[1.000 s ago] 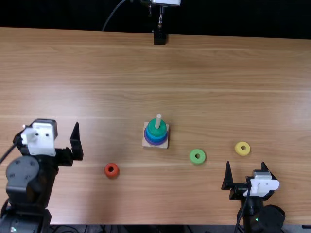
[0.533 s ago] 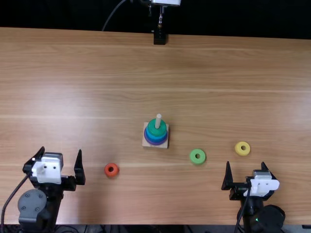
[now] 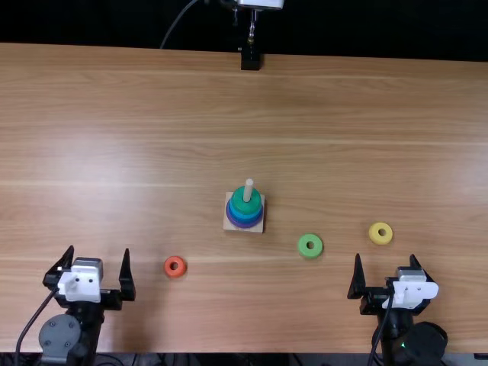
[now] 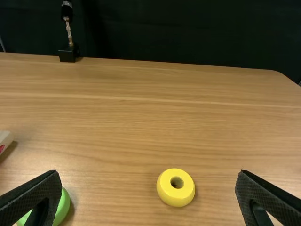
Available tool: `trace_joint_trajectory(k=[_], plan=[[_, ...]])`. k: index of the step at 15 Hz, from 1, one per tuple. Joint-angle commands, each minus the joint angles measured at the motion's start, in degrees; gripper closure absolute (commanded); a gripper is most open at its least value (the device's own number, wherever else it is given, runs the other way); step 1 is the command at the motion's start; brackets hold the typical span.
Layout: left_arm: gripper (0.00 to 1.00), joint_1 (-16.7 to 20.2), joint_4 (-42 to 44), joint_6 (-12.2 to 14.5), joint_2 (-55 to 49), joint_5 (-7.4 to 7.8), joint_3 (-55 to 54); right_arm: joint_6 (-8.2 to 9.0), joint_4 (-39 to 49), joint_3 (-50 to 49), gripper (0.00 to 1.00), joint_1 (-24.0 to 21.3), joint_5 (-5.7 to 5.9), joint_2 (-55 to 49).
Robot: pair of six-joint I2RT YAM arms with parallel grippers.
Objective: Build the Hanoi tower: stack the rings onto the peg from bottom to top in this color order: purple, dark blue, light blue, dark green, light green, yellow, orange.
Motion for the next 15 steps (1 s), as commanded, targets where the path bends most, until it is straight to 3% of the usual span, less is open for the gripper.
trace_joint_trajectory(k=[1, 3, 7, 15], plan=[[0.0, 0.79, -2.59, 0.63, -2.01, 0.49, -3.62, -0.21, -4.0, -3.77, 0.0, -0.46, 0.3, -0.73], [0.0, 0.79, -7.97, 0.73, -3.85, -0.25, -3.62, -0.21, -4.0, -3.77, 0.0, -0.46, 0.3, -0.73], [0.0, 0.97, -16.62, 0.21, -4.38, -0.04, -3.62, -0.21, -4.0, -3.77, 0.0, -0.46, 0.3, -0.73], [0.0, 0.79, -16.83, 0.21, -4.38, -0.04, -3.62, -0.21, -4.0, -3.77, 0.0, -0.46, 0.3, -0.73]])
